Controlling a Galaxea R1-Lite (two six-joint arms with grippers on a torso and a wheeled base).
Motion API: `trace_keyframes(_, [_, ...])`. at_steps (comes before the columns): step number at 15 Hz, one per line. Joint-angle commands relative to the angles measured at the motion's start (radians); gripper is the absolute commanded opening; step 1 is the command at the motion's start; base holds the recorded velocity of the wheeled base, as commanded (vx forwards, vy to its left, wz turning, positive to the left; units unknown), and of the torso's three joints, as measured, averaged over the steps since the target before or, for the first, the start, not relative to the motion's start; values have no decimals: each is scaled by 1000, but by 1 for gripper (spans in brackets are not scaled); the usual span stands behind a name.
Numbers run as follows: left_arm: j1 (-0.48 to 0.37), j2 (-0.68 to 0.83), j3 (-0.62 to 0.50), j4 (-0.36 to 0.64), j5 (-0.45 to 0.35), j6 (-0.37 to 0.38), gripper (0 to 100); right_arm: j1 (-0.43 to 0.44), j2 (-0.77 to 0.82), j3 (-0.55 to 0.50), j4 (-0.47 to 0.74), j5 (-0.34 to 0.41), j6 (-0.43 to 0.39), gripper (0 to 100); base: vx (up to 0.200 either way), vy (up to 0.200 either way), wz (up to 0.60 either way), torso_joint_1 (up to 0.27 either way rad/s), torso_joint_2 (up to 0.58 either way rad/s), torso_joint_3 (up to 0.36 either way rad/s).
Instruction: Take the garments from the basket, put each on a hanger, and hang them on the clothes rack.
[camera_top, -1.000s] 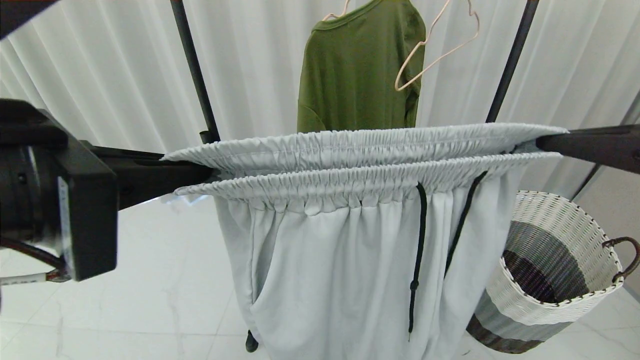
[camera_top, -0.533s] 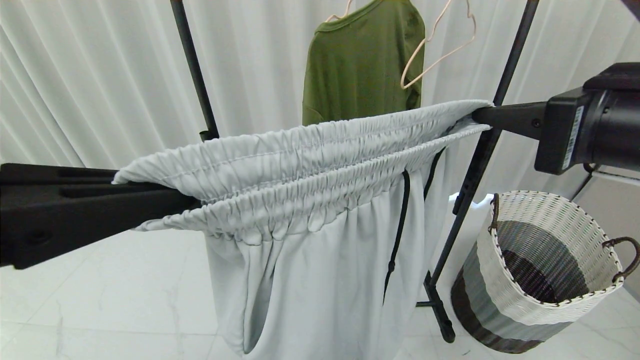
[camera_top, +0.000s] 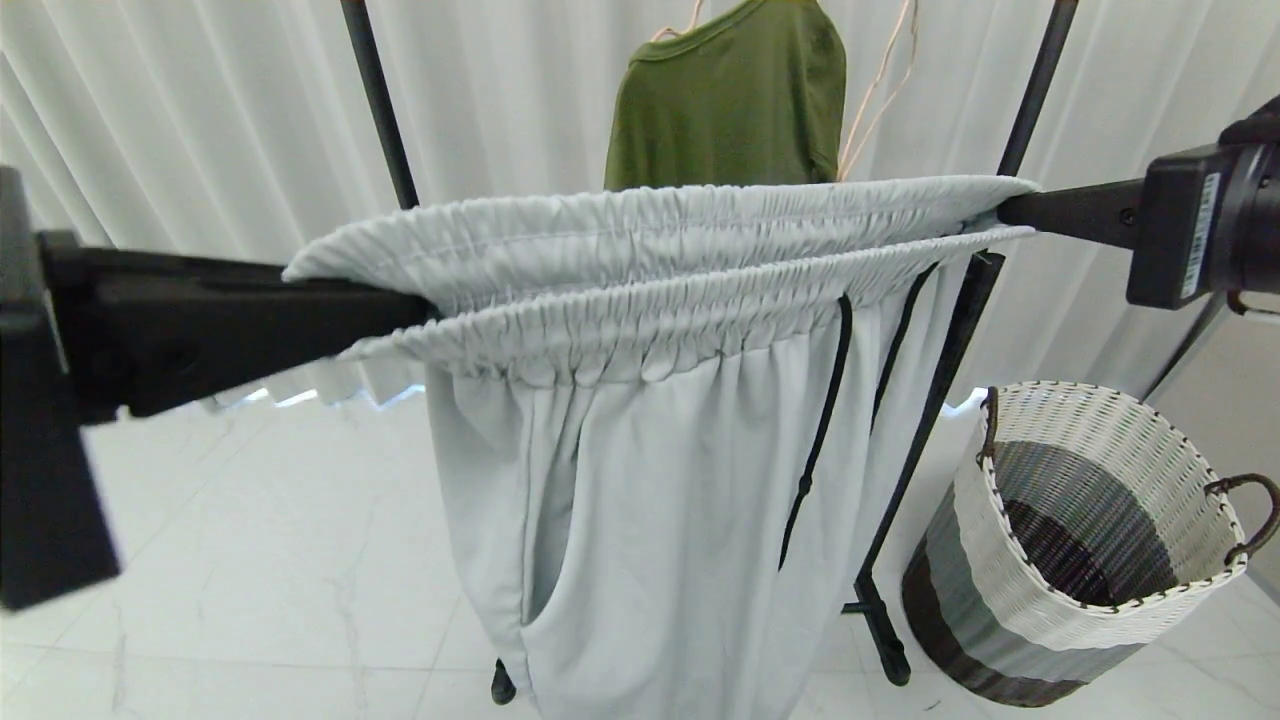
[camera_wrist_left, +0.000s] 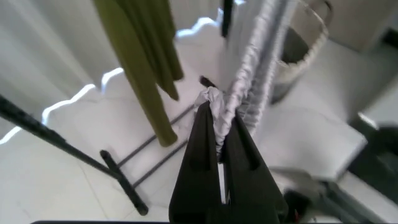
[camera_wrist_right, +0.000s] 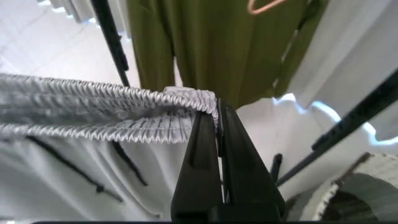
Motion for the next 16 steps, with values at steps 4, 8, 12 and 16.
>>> trace_keyframes(4, [104,128,-8,-152,50,31,0,54,-94,43,70,4,6,0,0,0,0,0,0,0])
trace_keyframes(8, [102,125,-1,-152,50,31,0,95,-117,82,70,4,6,0,0,0,0,0,0,0])
trace_keyframes(12, [102,120,-6,-154,50,31,0,95,-119,81,70,2,6,0,0,0,0,0,0,0])
trace_keyframes(16, [102,117,6,-154,50,33,0,95,-119,84,70,2,6,0,0,0,0,0,0,0])
